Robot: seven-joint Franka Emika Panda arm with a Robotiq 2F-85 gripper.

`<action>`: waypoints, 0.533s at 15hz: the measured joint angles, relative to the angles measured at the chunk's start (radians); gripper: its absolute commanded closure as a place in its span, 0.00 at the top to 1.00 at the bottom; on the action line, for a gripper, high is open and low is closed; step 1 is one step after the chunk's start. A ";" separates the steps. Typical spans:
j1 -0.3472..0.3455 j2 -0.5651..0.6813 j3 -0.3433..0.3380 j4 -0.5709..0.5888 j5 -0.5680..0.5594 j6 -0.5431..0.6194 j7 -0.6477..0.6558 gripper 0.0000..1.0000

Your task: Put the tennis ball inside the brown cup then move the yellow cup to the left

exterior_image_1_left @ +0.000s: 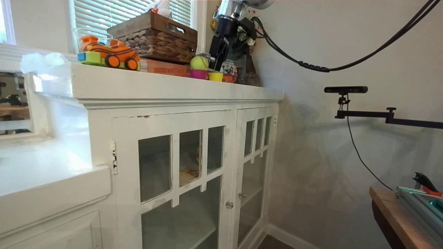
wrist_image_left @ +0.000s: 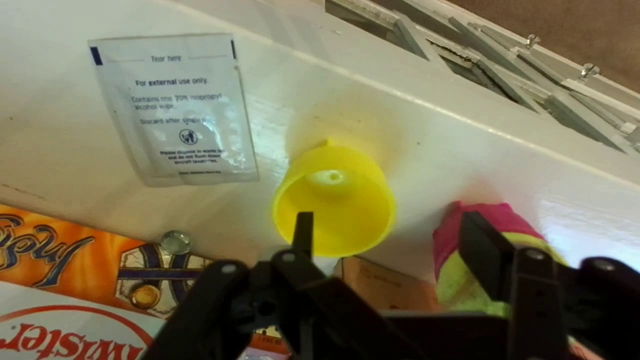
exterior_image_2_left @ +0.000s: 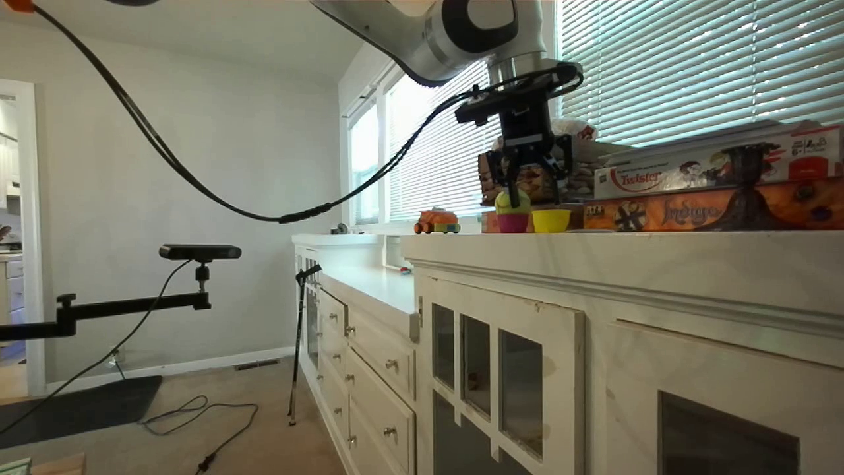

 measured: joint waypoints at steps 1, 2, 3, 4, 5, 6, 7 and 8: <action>0.000 -0.007 -0.001 0.000 -0.008 0.000 0.000 1.00; 0.000 -0.019 -0.003 0.000 -0.015 -0.002 0.002 1.00; 0.000 -0.037 -0.005 0.000 -0.017 -0.011 0.003 1.00; 0.000 -0.060 -0.009 -0.001 -0.017 -0.028 0.006 1.00; 0.000 -0.087 -0.012 -0.002 -0.018 -0.056 0.010 1.00; 0.000 -0.117 -0.016 -0.004 -0.018 -0.090 0.015 1.00; 0.000 -0.148 -0.020 -0.005 -0.018 -0.126 0.022 1.00; 0.000 -0.180 -0.025 -0.007 -0.018 -0.168 0.031 1.00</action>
